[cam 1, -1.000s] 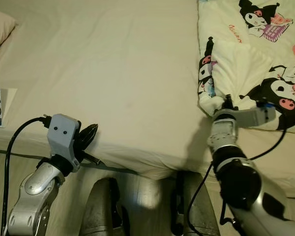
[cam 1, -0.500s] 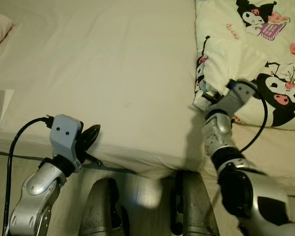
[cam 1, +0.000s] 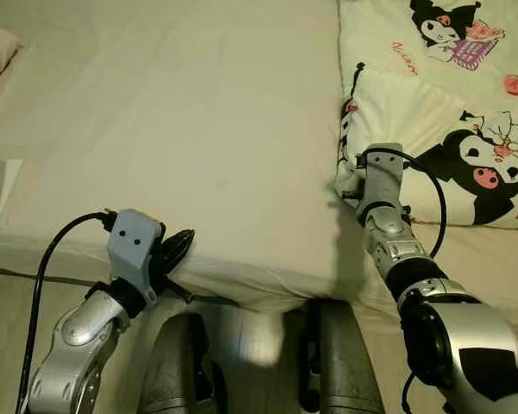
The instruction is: Clean up the room
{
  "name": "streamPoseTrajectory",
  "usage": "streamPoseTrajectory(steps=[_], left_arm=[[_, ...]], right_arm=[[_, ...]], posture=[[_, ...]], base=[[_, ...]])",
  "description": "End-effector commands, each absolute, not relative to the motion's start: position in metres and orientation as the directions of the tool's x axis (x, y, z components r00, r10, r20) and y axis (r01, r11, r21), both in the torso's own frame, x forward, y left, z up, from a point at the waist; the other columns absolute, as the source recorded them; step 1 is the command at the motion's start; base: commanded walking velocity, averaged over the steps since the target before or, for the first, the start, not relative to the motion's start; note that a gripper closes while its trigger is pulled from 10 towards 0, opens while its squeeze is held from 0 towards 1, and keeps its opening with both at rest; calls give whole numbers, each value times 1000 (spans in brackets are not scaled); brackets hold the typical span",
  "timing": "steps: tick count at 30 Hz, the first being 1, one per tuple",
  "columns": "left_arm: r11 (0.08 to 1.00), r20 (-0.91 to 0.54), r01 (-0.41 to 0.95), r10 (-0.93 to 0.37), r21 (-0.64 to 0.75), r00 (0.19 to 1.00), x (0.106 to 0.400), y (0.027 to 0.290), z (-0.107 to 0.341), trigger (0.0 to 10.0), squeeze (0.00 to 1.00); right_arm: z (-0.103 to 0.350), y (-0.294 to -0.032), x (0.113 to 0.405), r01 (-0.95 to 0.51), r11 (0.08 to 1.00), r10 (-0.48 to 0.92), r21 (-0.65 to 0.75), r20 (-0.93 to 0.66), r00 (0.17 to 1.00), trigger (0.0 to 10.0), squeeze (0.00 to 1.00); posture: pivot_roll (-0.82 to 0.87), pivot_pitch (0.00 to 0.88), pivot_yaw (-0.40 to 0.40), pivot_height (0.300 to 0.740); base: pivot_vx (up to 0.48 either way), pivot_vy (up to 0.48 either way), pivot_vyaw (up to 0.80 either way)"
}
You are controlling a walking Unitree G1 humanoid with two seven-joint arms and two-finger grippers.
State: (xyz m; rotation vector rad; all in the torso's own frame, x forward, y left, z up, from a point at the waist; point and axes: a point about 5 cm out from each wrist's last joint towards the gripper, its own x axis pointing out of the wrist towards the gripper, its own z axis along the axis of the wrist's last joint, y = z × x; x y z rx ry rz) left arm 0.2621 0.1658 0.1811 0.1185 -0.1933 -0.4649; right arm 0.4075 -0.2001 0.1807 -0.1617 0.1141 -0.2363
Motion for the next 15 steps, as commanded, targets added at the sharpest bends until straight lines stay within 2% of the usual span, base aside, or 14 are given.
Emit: streamPoseTrajectory(steps=[1,2,3,6,8,9,12,15], left_arm=[[884,116,450,-464,125,878,259,165,169,10000,0],[884,116,450,-464,125,878,259,165,169,10000,0],[883,115,452,-466,125,877,259,164,169,10000,0],[882,114,455,-468,125,876,258,164,169,10000,0],[881,113,455,-469,126,876,258,165,170,10000,0],[881,113,455,-469,126,876,258,165,170,10000,0],[880,112,456,-470,129,876,259,167,170,10000,0],[879,111,459,-472,129,874,259,167,170,10000,0]], right_arm=[[164,-201,402,234,951,-267,-204,-152,952,10000,1000],[164,-201,402,234,951,-267,-204,-152,952,10000,1000],[167,-199,403,243,955,-265,-169,-123,956,10000,0],[188,-189,408,196,978,-195,-76,18,981,10000,0],[206,-173,411,56,998,-59,23,120,991,10000,0],[206,-173,411,56,998,-59,23,120,991,10000,0],[220,-153,414,-134,989,123,61,158,980,10000,0],[220,-147,415,-195,980,187,43,139,972,10000,0]], posture=[[97,459,29,589],[97,459,29,589],[100,457,30,589],[102,458,32,589],[102,459,32,589],[102,459,32,589],[100,459,34,589],[98,457,34,589]], base=[[0,0,0],[0,0,0],[0,0,0],[0,0,0],[0,0,0],[0,0,0],[0,0,0],[0,0,0]])
